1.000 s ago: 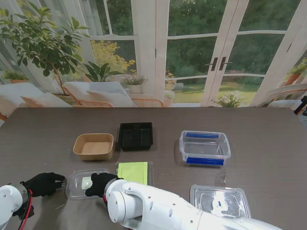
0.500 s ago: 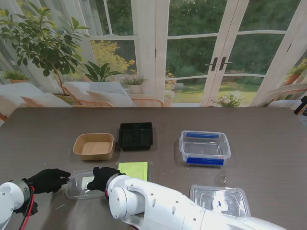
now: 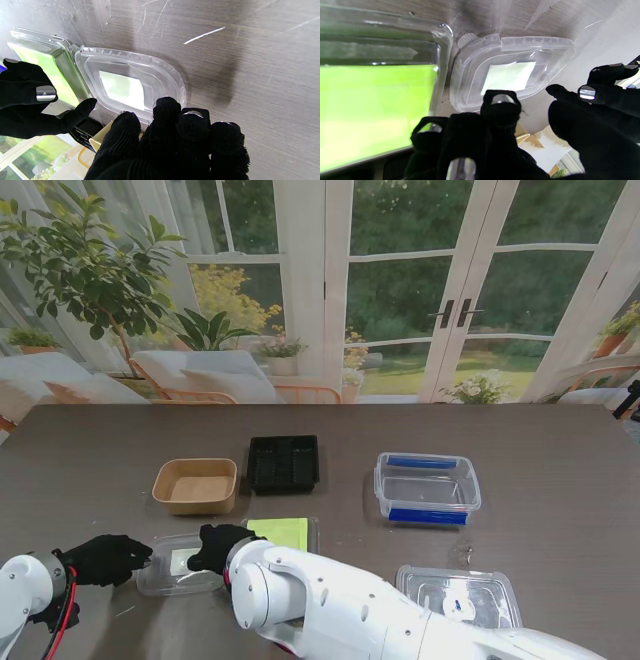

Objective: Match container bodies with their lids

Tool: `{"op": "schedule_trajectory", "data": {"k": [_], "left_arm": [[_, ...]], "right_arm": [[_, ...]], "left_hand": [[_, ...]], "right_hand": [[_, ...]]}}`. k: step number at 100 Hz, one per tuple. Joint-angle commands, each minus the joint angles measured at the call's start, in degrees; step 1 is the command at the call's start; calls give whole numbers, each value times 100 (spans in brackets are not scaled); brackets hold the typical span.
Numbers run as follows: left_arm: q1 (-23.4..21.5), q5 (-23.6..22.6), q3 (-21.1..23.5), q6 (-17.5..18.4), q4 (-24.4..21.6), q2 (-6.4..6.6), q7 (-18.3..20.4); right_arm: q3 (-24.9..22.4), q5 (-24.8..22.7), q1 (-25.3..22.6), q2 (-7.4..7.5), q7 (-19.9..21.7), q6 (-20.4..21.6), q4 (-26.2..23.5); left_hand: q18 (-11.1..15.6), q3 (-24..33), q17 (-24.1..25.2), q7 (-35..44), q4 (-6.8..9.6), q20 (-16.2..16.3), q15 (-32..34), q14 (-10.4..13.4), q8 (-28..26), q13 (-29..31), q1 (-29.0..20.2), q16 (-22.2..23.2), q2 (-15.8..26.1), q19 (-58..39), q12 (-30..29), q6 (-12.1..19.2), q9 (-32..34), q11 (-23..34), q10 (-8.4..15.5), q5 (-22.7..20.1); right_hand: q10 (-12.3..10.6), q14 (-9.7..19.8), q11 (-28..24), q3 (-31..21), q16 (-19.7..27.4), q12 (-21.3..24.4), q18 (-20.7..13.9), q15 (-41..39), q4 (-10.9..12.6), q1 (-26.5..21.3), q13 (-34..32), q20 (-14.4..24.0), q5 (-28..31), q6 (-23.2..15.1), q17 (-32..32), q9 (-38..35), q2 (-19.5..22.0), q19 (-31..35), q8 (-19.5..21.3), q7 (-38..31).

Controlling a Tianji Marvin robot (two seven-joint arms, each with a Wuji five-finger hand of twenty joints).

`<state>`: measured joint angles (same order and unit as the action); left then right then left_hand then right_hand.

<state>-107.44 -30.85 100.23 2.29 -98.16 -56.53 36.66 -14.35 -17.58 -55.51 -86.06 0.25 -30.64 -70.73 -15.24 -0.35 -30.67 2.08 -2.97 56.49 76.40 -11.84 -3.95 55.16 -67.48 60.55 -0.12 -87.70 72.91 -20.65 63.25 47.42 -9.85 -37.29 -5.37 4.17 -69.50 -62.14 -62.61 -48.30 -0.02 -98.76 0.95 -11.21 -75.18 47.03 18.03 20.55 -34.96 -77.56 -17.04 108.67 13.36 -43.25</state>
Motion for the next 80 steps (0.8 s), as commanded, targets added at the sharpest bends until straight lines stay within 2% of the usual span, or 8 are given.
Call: {"op": "schedule_trajectory", "data": {"k": [1,28,49,58,59,80], "left_arm": [[15,-32,-30,-16,58,8,171],[186,-226,-149,12,276,44,282],[191,-474,-164,39,273,34,205],[179,-494,-160,28,270,25,158],[178,-498,-160,24,268,24,156],[122,-460,-125,63,210,7,72]], "right_arm": [[-7,-8,-5,14,92,-22,-8],[-16,-34,-5,48,100,-55,-43],[-30,-48,11,78,111,-77,-43],[-34,-61,14,84,107,-82,-42],[-34,-64,14,84,105,-83,-42],[34,-192,61,114,179,-156,-53]], "left_hand": [[-113,-44,6,9,179,-71,177,86,-25,182,-42,-20,358,-339,12,-46,153,49,-46,-51],[-94,-50,143,-19,178,-91,78,55,-18,68,-36,-24,358,-236,-18,-44,65,-42,-71,29],[-76,-55,210,-45,176,-105,6,55,-8,14,-11,-26,354,-162,-41,-53,19,-95,-72,112],[-80,-56,253,-62,176,-114,-33,44,-2,-21,12,-26,354,-124,-52,-70,-11,-122,-95,165],[-81,-18,259,-64,187,-115,-38,39,-1,-26,-90,-26,253,-119,-53,-76,-14,-125,-98,171],[-85,-83,269,-69,172,-112,-56,32,3,-27,131,-11,363,-101,-64,-80,-17,-142,-106,202]], "right_hand": [[330,759,-213,92,4,21,-212,-413,97,202,-50,-95,87,-90,-3493,-558,84,1131,29,-18],[330,757,-213,97,18,21,-212,-410,91,209,-51,-95,89,-90,-3493,-558,79,1131,32,-10],[330,754,-213,98,22,21,-212,-411,89,210,-51,-95,80,-90,-3493,-558,78,1131,31,2],[331,747,-209,102,27,23,-212,-411,85,208,-49,-95,83,-90,-3493,-557,68,1131,29,11],[331,744,-209,106,28,23,-211,-412,83,214,-50,-95,82,-78,-3493,-559,75,1131,28,14],[332,778,-207,137,31,24,-205,-408,73,235,-51,-101,88,-74,-3492,-558,71,1131,22,31]]}}
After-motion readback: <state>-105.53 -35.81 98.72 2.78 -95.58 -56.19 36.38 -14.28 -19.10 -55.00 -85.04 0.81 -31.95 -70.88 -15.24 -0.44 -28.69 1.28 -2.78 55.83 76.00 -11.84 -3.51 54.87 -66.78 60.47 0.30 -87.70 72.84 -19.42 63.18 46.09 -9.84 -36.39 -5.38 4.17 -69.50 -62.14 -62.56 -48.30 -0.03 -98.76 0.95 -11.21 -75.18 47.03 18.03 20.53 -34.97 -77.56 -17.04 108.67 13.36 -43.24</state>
